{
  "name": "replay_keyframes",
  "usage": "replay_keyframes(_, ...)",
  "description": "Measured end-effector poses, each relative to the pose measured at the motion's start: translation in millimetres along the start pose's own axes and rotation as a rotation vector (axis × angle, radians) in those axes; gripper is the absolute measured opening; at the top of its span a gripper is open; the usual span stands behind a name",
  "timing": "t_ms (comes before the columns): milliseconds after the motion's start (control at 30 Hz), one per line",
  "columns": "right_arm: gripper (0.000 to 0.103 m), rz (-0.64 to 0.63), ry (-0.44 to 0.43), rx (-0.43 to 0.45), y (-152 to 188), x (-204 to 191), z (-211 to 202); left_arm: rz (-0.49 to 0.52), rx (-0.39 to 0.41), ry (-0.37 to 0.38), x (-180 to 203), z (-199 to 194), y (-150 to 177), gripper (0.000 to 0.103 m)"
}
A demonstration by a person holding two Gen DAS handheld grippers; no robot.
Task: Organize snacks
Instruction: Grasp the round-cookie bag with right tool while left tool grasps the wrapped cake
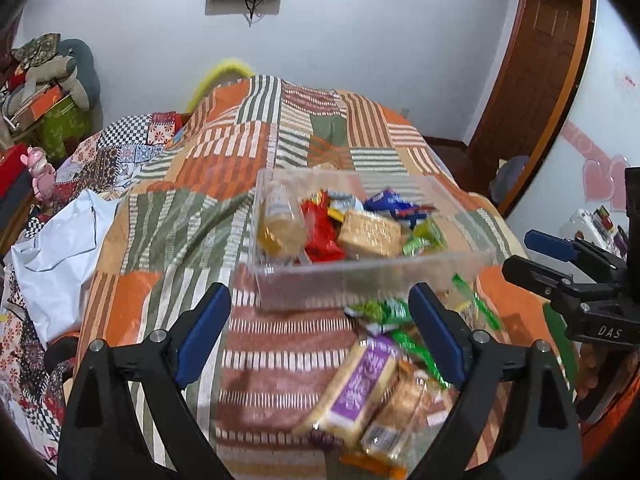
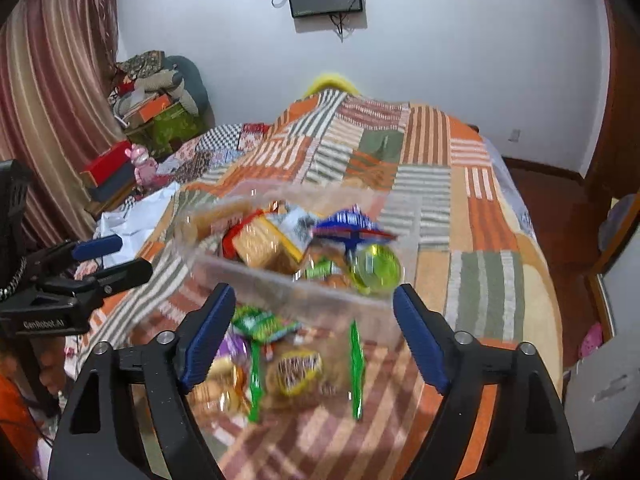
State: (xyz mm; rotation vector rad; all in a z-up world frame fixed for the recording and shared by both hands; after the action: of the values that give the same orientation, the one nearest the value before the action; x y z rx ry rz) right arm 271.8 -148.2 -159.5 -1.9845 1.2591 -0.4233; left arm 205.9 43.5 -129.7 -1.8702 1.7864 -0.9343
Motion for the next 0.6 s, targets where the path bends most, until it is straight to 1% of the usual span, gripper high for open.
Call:
replay_keyframes(167, 0.084, -0.018, -0.004, -0.068, 25, 2, 12, 0.004, -0.045, 0.005, 1, 6, 19, 0.092)
replay_keyframes(233, 0.084, -0.026, 0.002, -0.115, 34, 3, 25, 0.006, -0.063, 0.006, 2, 9, 26, 0.092)
replay_keyframes(367, 0.084, -0.024, 0.0, -0.163, 43, 4, 40, 0.007, -0.102, 0.015, 3, 21, 38, 0.092)
replay_keyframes(533, 0.084, -0.014, -0.041, -0.227, 50, -1, 60, 0.002, -0.154, 0.03, 3, 38, 50, 0.092)
replay_keyframes(600, 0.084, -0.011, -0.059, -0.238, 53, -3, 66, 0.001, -0.167, 0.037, 5, 41, 53, 0.092)
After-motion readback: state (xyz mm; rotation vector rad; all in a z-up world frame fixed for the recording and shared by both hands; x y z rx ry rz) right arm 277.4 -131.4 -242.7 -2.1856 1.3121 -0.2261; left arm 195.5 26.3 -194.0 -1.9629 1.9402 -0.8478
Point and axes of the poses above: each gripper's, at about its wrist camera, not at the fingertips, and z roughly the way its jaws point, x to its right, y to its underside, the point moved 2 cm from there along z, roughly the way its jaws point, and after that the axes turned 4 degrees about y, right-handed, at the moved point
